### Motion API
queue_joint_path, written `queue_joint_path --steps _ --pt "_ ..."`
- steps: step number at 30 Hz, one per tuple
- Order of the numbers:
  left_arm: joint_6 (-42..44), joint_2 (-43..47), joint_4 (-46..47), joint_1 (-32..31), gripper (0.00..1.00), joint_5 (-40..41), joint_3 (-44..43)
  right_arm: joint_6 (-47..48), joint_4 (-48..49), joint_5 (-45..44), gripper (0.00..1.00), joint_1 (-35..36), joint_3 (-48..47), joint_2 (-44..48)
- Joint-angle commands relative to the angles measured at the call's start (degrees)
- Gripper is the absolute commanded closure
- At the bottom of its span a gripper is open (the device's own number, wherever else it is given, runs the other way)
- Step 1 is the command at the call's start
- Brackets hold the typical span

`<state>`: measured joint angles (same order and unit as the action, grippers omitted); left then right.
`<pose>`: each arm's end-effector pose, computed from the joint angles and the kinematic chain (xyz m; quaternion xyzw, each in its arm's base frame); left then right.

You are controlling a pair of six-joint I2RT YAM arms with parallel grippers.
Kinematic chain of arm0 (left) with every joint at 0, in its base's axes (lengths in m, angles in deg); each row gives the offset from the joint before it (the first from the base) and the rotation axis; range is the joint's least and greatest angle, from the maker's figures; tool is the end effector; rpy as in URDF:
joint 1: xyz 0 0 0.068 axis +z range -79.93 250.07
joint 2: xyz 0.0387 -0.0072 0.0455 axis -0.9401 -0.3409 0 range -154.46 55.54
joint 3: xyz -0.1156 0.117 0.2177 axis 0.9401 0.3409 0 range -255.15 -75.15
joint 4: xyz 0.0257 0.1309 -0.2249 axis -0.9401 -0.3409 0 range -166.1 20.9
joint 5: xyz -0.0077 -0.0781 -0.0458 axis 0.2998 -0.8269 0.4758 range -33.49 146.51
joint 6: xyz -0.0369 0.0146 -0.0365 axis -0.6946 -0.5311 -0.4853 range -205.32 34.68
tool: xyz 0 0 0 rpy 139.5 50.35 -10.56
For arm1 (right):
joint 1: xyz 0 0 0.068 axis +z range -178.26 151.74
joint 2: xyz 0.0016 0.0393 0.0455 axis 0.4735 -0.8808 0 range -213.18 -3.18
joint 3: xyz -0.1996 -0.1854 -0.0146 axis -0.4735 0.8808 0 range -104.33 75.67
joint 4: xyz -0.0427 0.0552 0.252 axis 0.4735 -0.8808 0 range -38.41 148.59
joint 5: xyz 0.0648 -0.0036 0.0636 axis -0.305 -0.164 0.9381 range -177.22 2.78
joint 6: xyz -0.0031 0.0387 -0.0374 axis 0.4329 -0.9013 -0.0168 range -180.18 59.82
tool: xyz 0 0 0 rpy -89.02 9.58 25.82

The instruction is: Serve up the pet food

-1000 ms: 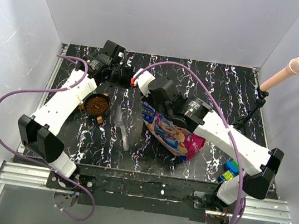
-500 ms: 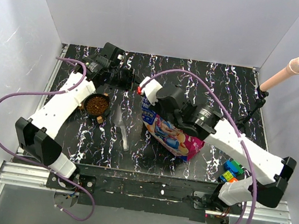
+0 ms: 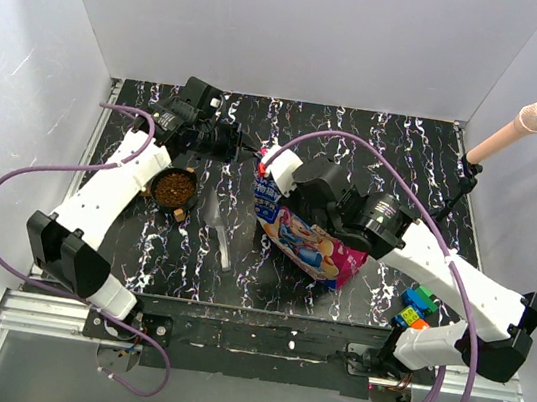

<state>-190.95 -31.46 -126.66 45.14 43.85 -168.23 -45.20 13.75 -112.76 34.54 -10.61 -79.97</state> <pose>0.2789 -0.1382 0.3777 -0.5798 0.7386 -0.3413 0.0425 0.1407 0.2403 0.4087 -0.4650 0.7381 0.0019 0.4889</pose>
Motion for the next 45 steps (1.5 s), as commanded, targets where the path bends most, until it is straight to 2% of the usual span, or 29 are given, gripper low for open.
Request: queue_joint_path --steps 1,2,3,5,7,8,9,11,12,13,15,17,19,21,24,26,31,33,34,37,44,45 --pt "0.16 2.89 1.92 -1.87 0.75 2.20 1.75 -0.48 0.81 2.95 0.99 0.12 -1.87 2.00" --pt "-0.19 2.89 2.62 -3.97 0.58 2.90 2.02 -0.57 0.55 2.78 0.99 0.12 -2.40 1.56" --pt "-0.46 2.89 3.41 -6.08 0.50 3.43 2.28 -0.57 0.28 2.78 0.99 0.12 -2.84 1.12" --pt "-0.90 1.75 4.29 -9.86 0.41 3.79 2.20 -0.57 0.01 1.64 0.99 0.21 -3.37 0.51" --pt "-0.11 0.61 4.30 -12.41 0.38 3.44 2.29 -0.31 0.28 0.06 0.99 0.12 -3.54 0.51" --pt "0.24 0.26 4.30 -13.30 0.38 3.35 2.55 -0.13 0.19 -0.56 0.99 0.12 -3.54 0.59" --pt "0.50 -0.01 4.39 -13.91 0.39 3.35 3.07 0.13 0.19 -1.09 0.94 0.12 -3.37 0.59" --pt "0.25 0.25 4.91 -14.36 0.49 3.79 3.95 0.83 -1.03 -2.84 0.75 0.38 -2.58 0.59" --pt "-0.11 0.51 6.04 -14.36 0.53 4.22 4.65 0.92 -1.47 -4.24 0.55 0.74 -1.79 0.77" --pt "-0.46 1.13 6.84 -14.45 0.56 5.10 5.18 0.93 -1.74 -5.04 0.50 0.91 -0.92 1.29" --pt "-1.16 2.09 8.95 -14.36 0.72 6.77 5.71 0.58 -1.74 -5.05 0.47 1.00 1.37 2.96" --pt "-1.34 2.54 9.66 -14.27 0.81 7.30 6.06 0.31 -1.04 -5.31 0.48 1.00 3.83 4.54" --pt "-1.43 2.80 9.66 -14.10 0.84 6.95 6.24 0.66 -1.65 -5.49 0.49 1.00 4.80 4.90" --pt "-1.86 2.98 10.27 -13.92 0.88 6.52 6.85 1.19 -2.71 -5.05 0.57 1.00 4.89 4.46" --pt "-2.22 3.24 10.80 -13.66 0.96 6.34 7.03 2.68 -3.32 -8.11 0.98 1.00 4.90 3.76" --pt "-2.31 3.24 10.37 -13.31 1.00 6.42 6.68 2.77 -3.94 -9.52 0.99 1.18 3.76 4.19" --pt "-2.31 3.24 10.10 -12.78 1.00 6.08 6.42 -0.91 -2.01 -5.76 0.99 0.65 3.66 9.19" --pt "-2.48 3.33 9.92 -12.60 1.00 5.90 6.59 -2.41 -2.09 -5.05 0.82 0.48 4.80 11.22" --pt "-2.48 3.33 9.66 -12.51 1.00 5.81 6.59 -3.55 -2.27 -5.22 0.83 0.39 5.59 11.92" --pt "-2.83 3.59 9.57 -12.34 1.00 5.37 6.77 -5.40 -3.15 -4.26 0.98 0.12 7.96 14.21" --pt "-3.71 3.15 9.13 -12.34 1.00 3.18 6.94 -10.76 -4.29 4.79 0.99 -0.84 8.50 14.84" --pt "-3.71 3.07 9.13 -12.34 1.00 3.00 6.86 -11.11 -4.47 4.28 0.86 -1.19 8.50 14.22"
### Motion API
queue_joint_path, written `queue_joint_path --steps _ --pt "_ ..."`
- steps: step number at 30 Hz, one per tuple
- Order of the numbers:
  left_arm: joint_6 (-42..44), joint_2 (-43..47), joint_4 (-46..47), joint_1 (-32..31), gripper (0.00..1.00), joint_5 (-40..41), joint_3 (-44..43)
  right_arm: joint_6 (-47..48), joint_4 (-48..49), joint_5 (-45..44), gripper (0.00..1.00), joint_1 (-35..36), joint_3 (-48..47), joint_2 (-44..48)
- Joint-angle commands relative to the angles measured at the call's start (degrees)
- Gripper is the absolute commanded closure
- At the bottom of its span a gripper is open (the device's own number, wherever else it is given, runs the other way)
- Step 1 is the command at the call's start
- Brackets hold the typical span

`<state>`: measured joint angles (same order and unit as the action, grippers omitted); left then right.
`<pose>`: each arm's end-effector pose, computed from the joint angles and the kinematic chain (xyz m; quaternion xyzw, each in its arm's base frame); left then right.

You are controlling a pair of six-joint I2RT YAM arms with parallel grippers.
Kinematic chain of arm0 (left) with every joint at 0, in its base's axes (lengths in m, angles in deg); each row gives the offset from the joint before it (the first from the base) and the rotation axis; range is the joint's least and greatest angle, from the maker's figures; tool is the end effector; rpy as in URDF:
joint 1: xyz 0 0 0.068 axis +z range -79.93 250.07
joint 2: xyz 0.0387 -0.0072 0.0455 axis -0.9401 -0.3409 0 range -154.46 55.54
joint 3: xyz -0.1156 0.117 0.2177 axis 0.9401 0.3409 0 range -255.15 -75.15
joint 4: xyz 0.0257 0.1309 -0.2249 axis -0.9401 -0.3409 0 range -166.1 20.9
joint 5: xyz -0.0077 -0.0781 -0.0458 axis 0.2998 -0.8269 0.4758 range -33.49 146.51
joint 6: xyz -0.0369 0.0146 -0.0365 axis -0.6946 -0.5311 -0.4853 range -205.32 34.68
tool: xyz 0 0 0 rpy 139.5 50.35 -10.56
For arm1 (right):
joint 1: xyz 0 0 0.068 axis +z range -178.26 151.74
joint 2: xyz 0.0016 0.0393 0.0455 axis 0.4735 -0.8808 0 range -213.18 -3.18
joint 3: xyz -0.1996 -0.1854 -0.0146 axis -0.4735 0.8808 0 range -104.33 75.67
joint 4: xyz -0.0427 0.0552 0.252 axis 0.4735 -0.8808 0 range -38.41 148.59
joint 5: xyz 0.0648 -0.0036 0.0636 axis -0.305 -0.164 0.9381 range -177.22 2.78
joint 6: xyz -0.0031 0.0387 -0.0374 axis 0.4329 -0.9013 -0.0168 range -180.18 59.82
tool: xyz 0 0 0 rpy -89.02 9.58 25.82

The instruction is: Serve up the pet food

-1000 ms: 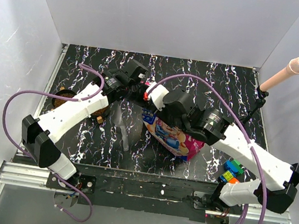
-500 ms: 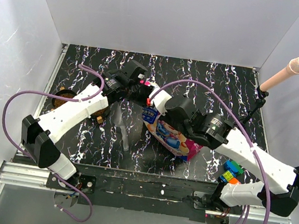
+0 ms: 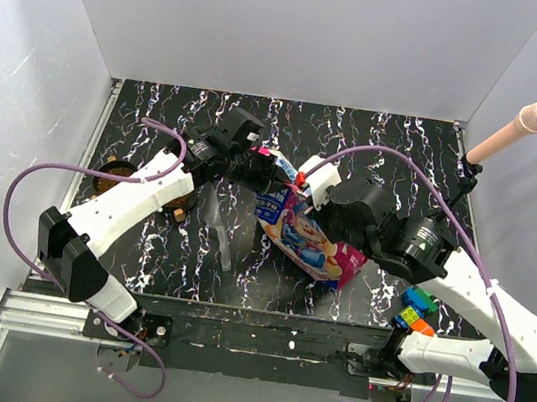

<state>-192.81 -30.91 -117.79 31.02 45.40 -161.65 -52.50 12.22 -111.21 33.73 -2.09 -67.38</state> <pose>0.2446 -0.2073 0.3555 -0.4954 0.7892 -0.3627 0.0144 0.1154 0.1864 0.4093 -0.4089 0.7618 0.0513 0.4999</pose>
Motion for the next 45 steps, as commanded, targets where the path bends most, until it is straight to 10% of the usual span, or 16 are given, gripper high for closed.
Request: queue_joint_path --steps 1,6,13,19,24,31,34,37,41,45 --pt "-1.85 2.43 0.08 1.78 1.00 1.36 -0.16 -3.82 -2.85 1.85 0.67 -0.47 -0.11 1.10" --pt "-2.64 1.99 -2.02 1.87 1.00 0.05 -1.48 1.97 0.66 -0.09 0.61 -0.39 -1.60 -1.97" --pt "-2.29 3.31 -4.57 1.78 0.55 2.49 -0.78 10.41 9.62 -7.90 0.60 1.72 -1.34 -7.42" --pt "-0.19 5.33 -4.49 6.52 0.45 5.14 1.59 13.93 13.23 -14.33 0.64 3.48 -4.68 -12.51" --pt "0.78 5.77 -1.15 9.77 0.54 5.40 2.74 17.45 14.20 -16.79 0.99 4.62 -6.26 -16.12" --pt "2.27 3.23 0.87 10.83 0.85 4.70 1.95 15.97 11.75 -13.73 0.99 4.54 -6.44 -14.02" --pt "2.54 2.70 1.49 11.19 1.00 4.35 1.51 11.84 8.42 -12.84 0.65 4.54 -5.13 -11.22" --pt "2.63 2.43 0.18 11.27 1.00 4.87 -0.07 10.25 7.00 -13.27 0.58 4.36 -0.22 -6.04" --pt "3.07 1.91 -2.99 12.24 1.00 5.23 -2.53 7.88 3.23 -12.84 0.98 3.57 3.75 -0.40" --pt "3.07 1.47 -3.78 13.12 1.00 4.35 -3.41 5.77 -0.91 -12.31 0.99 3.39 4.02 2.41"
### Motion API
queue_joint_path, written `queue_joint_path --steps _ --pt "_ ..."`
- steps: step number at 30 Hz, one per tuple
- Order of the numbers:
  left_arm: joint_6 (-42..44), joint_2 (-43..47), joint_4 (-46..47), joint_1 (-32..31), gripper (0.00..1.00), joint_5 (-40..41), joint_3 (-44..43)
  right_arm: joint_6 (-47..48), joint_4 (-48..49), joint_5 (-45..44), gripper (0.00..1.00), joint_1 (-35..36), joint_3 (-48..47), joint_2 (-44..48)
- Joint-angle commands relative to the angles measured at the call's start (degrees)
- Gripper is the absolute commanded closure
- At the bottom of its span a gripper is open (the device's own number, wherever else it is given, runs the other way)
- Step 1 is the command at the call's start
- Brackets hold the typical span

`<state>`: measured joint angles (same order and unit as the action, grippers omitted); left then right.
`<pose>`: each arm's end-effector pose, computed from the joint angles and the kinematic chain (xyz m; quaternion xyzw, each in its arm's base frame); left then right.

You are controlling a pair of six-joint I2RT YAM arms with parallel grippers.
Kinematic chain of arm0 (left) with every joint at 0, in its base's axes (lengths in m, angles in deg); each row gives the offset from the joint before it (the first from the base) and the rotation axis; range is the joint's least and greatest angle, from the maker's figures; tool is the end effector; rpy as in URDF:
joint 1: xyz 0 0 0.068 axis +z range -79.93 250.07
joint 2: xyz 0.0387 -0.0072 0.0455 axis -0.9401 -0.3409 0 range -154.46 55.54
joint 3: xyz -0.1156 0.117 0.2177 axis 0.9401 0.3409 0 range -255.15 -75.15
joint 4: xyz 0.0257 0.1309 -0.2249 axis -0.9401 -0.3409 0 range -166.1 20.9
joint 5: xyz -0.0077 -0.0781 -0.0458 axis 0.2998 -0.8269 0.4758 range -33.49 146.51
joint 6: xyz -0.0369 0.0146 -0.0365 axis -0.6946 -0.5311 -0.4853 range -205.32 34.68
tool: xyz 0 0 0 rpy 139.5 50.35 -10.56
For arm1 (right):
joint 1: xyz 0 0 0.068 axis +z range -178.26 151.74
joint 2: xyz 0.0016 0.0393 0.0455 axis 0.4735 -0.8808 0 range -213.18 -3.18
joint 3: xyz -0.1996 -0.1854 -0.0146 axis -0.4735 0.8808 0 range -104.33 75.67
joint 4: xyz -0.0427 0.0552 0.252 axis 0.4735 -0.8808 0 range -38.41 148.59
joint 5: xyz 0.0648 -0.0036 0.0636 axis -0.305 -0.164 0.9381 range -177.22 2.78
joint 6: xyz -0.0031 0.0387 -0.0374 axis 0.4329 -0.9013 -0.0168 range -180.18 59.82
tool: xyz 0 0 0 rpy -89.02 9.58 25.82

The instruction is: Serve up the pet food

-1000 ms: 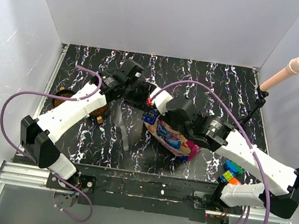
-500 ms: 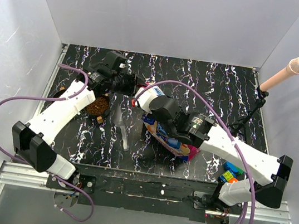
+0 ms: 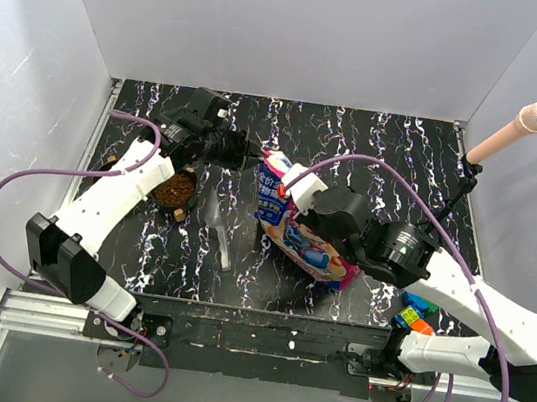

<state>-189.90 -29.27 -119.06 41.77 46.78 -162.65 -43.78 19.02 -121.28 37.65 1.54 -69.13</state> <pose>0.2719 -0.1532 0.3677 -0.5488 0.7489 -0.3643 0.0727 0.1139 0.2063 0.3949 -0.4408 0.7221 -0.0359 0.5320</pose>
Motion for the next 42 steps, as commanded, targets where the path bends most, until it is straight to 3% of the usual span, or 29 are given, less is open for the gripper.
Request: queue_joint_path --steps 1,3,4,6,9,10,11,12,19,20,22,24,26,30,33,38,42 --pt "0.16 -0.26 -2.69 2.54 1.00 2.80 -2.76 -4.00 -8.93 -2.06 0.99 -0.52 -0.13 4.51" --pt "0.25 -0.35 -2.61 2.80 1.00 2.36 -2.94 -5.06 -10.43 -0.84 0.99 -0.96 -0.84 5.31" --pt "0.16 -0.44 -2.60 2.81 1.00 2.27 -3.02 -5.67 -11.31 0.13 0.85 -0.96 -0.93 5.83" --pt "-0.10 -0.44 -2.60 2.89 1.00 1.92 -3.11 -6.99 -12.37 1.45 0.73 -0.96 -0.15 7.15" --pt "-0.19 -0.44 -2.69 2.98 1.00 1.48 -2.93 -8.23 -12.54 0.67 0.71 -0.96 3.19 9.08" --pt "-0.37 -0.35 -2.69 3.07 1.00 1.21 -2.67 -8.66 -12.98 0.06 0.71 -0.96 3.90 9.52" --pt "-0.45 -0.35 -2.78 3.07 1.00 1.12 -2.58 -9.02 -13.86 -0.21 0.80 -1.05 4.25 9.70" --pt "-0.45 -0.35 -2.78 3.07 1.00 1.04 -2.67 -9.19 -14.74 0.13 0.97 -1.05 4.25 9.96" --pt "-0.54 -0.35 -3.22 3.24 1.00 0.95 -2.67 -10.52 -14.75 0.48 0.99 -1.05 3.38 13.48" --pt "-0.54 -0.44 -2.96 3.24 1.00 0.77 -2.76 -10.25 -14.05 2.40 0.91 -0.96 3.29 14.44" --pt "-0.80 -0.26 -2.52 3.24 1.00 0.07 -2.59 -9.90 -12.47 4.96 0.65 -0.96 3.46 16.29" --pt "-0.98 -0.09 -2.08 3.24 1.00 -0.63 -2.41 -9.29 -11.32 6.02 0.61 -0.96 3.81 17.26" --pt "-1.07 0.44 -1.47 3.24 0.92 -1.42 -1.88 -8.67 -11.14 6.47 0.59 -1.05 3.64 16.91" --pt "-1.16 2.19 -1.46 3.24 0.57 -2.83 -0.65 -8.58 -10.27 8.04 0.51 -1.05 2.15 15.42" --pt "-1.16 4.47 -2.34 3.24 0.38 -3.27 0.40 -8.58 -9.03 10.07 0.45 -0.96 -0.57 15.07" --pt "0.77 9.57 -2.08 3.51 0.27 -1.61 0.67 -9.11 -5.26 6.84 0.38 -1.05 -6.46 15.06" --pt "5.33 12.92 5.03 5.44 0.23 -0.64 0.23 -8.06 -0.61 -5.36 0.20 -0.96 -14.53 13.66"
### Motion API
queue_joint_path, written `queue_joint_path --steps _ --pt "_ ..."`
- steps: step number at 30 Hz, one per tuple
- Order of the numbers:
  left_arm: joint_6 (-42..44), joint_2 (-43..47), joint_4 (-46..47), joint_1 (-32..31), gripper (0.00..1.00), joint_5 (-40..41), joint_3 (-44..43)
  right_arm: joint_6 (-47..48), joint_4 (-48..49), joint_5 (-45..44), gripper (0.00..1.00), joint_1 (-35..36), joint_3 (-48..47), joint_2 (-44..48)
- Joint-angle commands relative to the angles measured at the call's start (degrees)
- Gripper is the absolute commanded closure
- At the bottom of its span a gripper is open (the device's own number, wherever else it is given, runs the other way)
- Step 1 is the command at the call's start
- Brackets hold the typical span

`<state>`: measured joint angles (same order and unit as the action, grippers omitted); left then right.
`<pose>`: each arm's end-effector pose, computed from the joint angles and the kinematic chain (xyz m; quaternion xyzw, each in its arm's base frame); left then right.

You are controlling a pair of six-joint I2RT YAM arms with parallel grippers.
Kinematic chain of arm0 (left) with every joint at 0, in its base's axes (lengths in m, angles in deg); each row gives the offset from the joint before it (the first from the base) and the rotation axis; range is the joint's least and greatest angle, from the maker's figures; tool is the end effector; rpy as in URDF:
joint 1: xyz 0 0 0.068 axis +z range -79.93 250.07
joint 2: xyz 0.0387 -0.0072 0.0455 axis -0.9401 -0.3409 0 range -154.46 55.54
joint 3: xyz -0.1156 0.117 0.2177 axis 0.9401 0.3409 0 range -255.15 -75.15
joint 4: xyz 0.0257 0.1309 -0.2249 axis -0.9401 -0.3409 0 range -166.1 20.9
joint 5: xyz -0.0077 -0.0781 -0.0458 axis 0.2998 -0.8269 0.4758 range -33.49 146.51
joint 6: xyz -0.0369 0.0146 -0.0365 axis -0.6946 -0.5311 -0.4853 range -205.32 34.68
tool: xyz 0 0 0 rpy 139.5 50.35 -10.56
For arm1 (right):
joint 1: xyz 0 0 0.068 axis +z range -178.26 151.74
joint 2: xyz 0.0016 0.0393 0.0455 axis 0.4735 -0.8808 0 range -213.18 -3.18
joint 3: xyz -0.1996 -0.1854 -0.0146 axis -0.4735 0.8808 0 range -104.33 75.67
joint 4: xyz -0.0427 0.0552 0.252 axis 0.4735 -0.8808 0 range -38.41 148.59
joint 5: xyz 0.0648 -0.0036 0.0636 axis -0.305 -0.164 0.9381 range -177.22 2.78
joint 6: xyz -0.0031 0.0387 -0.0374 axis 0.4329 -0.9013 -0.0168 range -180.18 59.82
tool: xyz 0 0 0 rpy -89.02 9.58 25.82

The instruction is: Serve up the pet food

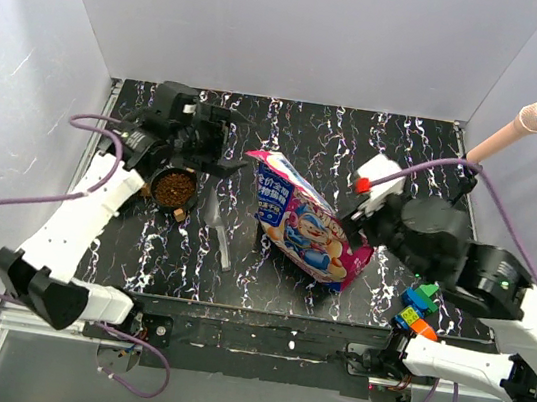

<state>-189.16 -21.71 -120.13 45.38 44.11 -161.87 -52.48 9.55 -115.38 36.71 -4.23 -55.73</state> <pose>0.2465 -0.1217 0.3983 -0.5434 0.7271 -0.4101 0.0884 0.0775 0.1266 0.4500 -0.3655 0.7275 0.0843 0.5744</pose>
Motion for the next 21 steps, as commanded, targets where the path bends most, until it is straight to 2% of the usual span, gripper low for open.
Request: queue_joint_path --steps 1,4,5,9,12,14,21 --pt "5.99 5.97 7.33 2.36 0.20 3.69 -1.69 1.43 10.70 -14.95 0.18 -0.02 -10.61 -0.26" --pt "14.06 5.54 7.61 2.89 0.14 10.62 -8.79 7.03 20.79 -26.03 0.16 -0.02 -15.10 -2.28" --pt "18.18 4.75 7.26 2.89 0.09 13.87 -11.69 11.59 24.56 -28.68 0.16 -0.11 -16.68 -3.16" --pt "32.70 0.01 1.82 2.98 0.04 21.09 -29.35 22.50 40.29 -34.76 0.15 0.07 -20.21 -6.24" --pt "40.36 -1.67 -0.48 2.98 0.02 25.31 -36.40 28.23 51.90 -34.59 0.14 0.94 -19.77 -6.60" --pt "43.61 -0.97 -0.13 2.98 0.02 27.68 -37.56 28.68 53.43 -33.11 0.14 1.56 -18.90 -5.98" --pt "47.67 1.58 0.22 2.98 0.02 31.83 -36.51 22.36 45.00 -25.72 0.12 2.35 -20.38 -5.36"
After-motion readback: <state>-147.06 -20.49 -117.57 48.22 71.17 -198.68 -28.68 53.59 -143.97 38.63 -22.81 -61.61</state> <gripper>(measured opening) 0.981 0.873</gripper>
